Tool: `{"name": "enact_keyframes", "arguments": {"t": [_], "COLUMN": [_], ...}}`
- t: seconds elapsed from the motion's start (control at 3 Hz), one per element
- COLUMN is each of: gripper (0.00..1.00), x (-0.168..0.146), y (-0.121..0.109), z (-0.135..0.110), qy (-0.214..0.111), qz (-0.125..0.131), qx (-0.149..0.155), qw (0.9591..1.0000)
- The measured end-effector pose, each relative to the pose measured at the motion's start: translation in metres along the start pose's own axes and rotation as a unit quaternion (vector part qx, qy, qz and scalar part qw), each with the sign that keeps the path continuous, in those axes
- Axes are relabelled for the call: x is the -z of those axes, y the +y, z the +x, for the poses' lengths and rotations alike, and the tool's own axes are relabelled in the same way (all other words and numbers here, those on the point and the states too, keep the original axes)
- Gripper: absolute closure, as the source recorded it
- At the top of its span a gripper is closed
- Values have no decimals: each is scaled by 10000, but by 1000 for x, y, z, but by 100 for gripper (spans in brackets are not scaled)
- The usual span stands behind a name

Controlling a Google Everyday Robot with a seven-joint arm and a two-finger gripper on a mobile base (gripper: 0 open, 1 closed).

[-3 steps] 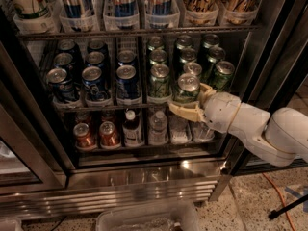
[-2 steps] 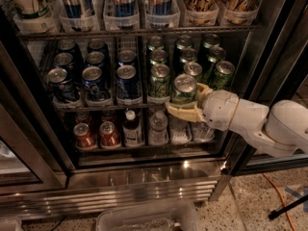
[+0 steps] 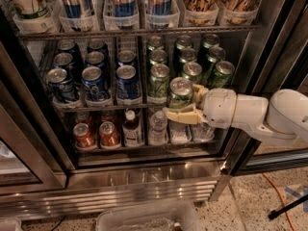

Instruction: Pick green can from middle shelf of fridge

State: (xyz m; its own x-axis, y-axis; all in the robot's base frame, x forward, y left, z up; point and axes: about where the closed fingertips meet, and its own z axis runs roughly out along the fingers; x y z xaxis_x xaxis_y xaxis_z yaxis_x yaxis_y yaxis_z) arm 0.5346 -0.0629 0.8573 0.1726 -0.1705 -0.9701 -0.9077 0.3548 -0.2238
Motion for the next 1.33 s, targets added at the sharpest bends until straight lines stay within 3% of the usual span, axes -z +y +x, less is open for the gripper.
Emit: {"name": "enact_keyframes", "arguments": {"t": [0.33,0.67,1.0,1.33], "gripper": [100,100,100,100], "x": [0,-5,-5,-1], "y": [0,7,38,73], "z": [0,-3,-10,-16], "qy": [0,-22,-41,-115], "qz": [0,-294,-691,-874], "qx": [0,1,-5,-33], "qw": [10000,9996,9976,9961]}}
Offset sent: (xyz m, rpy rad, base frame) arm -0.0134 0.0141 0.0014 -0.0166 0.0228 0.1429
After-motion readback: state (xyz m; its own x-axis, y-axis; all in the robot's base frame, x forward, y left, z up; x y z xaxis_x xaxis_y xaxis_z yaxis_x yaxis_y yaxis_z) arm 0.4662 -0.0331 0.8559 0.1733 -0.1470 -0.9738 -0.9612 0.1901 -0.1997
